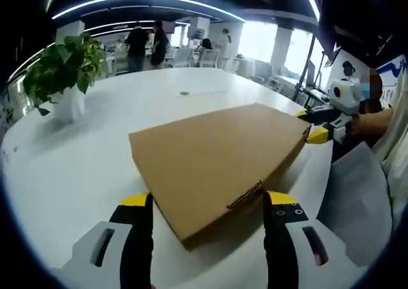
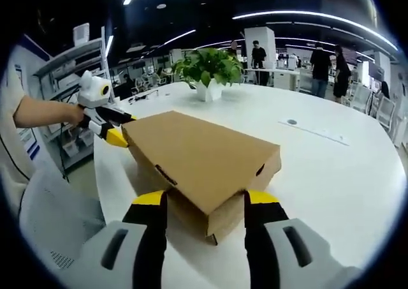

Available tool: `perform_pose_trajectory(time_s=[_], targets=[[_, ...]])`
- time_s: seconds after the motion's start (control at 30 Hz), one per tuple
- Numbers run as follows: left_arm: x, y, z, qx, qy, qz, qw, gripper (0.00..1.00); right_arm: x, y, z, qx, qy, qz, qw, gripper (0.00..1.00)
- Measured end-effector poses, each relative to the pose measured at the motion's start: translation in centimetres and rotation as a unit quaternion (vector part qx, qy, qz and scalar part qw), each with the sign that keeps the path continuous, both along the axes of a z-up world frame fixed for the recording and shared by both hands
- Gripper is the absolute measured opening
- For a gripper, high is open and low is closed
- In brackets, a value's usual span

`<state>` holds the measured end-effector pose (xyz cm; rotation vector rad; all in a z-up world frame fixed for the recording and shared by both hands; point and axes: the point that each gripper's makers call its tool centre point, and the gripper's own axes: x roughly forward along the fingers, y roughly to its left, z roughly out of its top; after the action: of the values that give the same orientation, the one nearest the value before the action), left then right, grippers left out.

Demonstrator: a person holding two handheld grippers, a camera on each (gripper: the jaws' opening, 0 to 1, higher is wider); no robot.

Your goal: Operate the shoe box by opening the lid, removing the specified soft item, and placing it in the target area until the item is outside and the box remains undamaged.

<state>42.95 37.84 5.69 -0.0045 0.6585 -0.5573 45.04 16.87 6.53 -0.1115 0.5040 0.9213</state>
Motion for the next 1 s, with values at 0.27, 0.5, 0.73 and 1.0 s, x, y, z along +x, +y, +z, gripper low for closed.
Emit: perform_pose_trajectory(time_s=[0.27, 0.5, 0.73, 1.0], targets=[[0.3, 0.0, 1.3, -0.012, -0.012, 0.007, 0.9998, 0.75, 0.0, 0.3, 1.3, 0.006, -0.013, 0.004, 0.9999, 0.46], [0.7, 0.0, 2.6, -0.021, -0.024, 0.009, 0.9995, 0.78, 0.4, 0.6, 2.6, 0.015, -0.024, 0.001, 0.9996, 0.47], [1.0, 0.0, 3.5, -0.023, -0.031, 0.006, 0.9992, 0.81, 0.8, 0.9, 3.6, 0.02, -0.033, 0.0, 0.9992, 0.5], [1.6, 0.1, 4.7, -0.021, -0.046, 0.007, 0.9987, 0.8, 1.4, 1.0, 4.8, 0.017, -0.05, 0.005, 0.9986, 0.5]])
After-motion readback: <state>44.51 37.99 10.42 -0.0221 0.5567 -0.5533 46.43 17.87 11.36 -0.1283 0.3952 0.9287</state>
